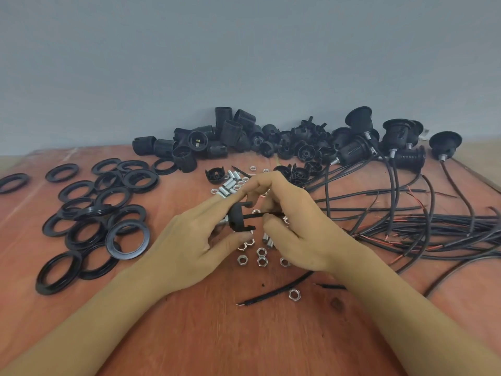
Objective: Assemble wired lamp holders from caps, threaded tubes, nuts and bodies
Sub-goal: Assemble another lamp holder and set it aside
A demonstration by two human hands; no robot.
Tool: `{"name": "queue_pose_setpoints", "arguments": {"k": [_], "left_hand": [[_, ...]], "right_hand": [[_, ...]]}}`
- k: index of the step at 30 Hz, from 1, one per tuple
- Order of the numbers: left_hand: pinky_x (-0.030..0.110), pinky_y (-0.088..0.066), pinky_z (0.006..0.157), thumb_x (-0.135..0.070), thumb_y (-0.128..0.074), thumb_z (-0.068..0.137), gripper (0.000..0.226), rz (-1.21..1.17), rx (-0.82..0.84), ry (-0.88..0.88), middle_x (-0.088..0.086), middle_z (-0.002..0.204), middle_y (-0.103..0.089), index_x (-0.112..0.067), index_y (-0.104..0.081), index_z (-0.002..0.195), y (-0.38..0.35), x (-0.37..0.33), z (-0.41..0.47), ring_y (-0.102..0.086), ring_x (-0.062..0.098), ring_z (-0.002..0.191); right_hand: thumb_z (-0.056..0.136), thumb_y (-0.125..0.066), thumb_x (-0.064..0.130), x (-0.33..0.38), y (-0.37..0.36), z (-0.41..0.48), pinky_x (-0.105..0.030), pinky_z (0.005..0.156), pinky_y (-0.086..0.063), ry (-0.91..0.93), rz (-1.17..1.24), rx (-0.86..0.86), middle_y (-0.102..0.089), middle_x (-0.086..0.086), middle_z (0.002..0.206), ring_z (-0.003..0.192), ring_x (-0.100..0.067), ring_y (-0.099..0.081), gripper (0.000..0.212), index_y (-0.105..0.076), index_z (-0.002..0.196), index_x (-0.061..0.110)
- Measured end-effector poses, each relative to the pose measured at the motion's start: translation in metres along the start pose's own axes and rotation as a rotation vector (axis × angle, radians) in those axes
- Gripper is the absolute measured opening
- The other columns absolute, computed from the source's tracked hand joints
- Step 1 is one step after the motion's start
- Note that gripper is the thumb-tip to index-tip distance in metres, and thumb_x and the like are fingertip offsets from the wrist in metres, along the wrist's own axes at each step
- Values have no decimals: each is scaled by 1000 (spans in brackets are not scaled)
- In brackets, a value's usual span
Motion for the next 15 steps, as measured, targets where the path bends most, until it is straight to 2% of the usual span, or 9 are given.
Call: {"name": "queue_pose_setpoints", "arguments": {"k": [2, 6, 9, 11, 13, 15], "left_hand": [[16, -37, 64, -53, -50, 93, 61, 6, -60, 17, -18, 85, -44, -23, -42, 146, 5, 1, 1, -45, 8, 69], [18, -39, 60, -47, -56, 89, 62, 170, -142, 9, -18, 82, -37, -11, -53, 139, 15, -1, 3, -36, 4, 67], [21, -38, 53, -47, -58, 87, 59, 375, -112, -57, -10, 82, -52, -7, -61, 131, 16, -5, 4, -42, 5, 67], [25, -43, 52, -45, -60, 86, 56, 447, -87, -100, -3, 80, -60, -6, -64, 127, 16, -4, 4, -55, 15, 66], [30, -49, 51, -45, -62, 85, 56, 443, -56, -144, -1, 81, -63, -5, -65, 125, 14, -5, 4, -57, 19, 66], [26, -49, 56, -50, -60, 85, 59, 405, -18, -176, -1, 82, -64, -5, -66, 124, 9, -8, 3, -56, 16, 68]], "right_hand": [[89, -44, 16, -7, 5, 0, -35, 64, -48, -32, -85, -27, -55, 15, 91, 63, -18, -55, 37, -46, 124, 30], [98, -45, 15, -16, 14, 0, -48, 59, -44, -69, -144, -87, -49, 3, 64, 54, -18, -46, 30, -42, 128, 22], [96, -45, 9, -6, 11, 1, -40, 52, -39, -15, -186, -77, -42, 7, 57, 50, -17, -42, 35, -41, 131, 15], [92, -45, 8, 1, 10, 2, -33, 48, -34, 19, -234, -53, -41, 9, 55, 48, -15, -40, 38, -44, 130, 12], [91, -45, 9, 0, 10, 3, -33, 47, -33, 21, -282, -28, -43, 6, 53, 47, -16, -39, 39, -46, 129, 12], [92, -45, 9, -4, 8, 2, -37, 49, -36, 4, -315, 4, -46, 1, 54, 48, -17, -41, 39, -46, 130, 14]]}}
Point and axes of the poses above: each hand's wrist, its own z-axis towards the middle knuckle, its own y-axis out of the back of the hand, x = y × z, the point moved 7 cm from there along z, towards the middle knuckle
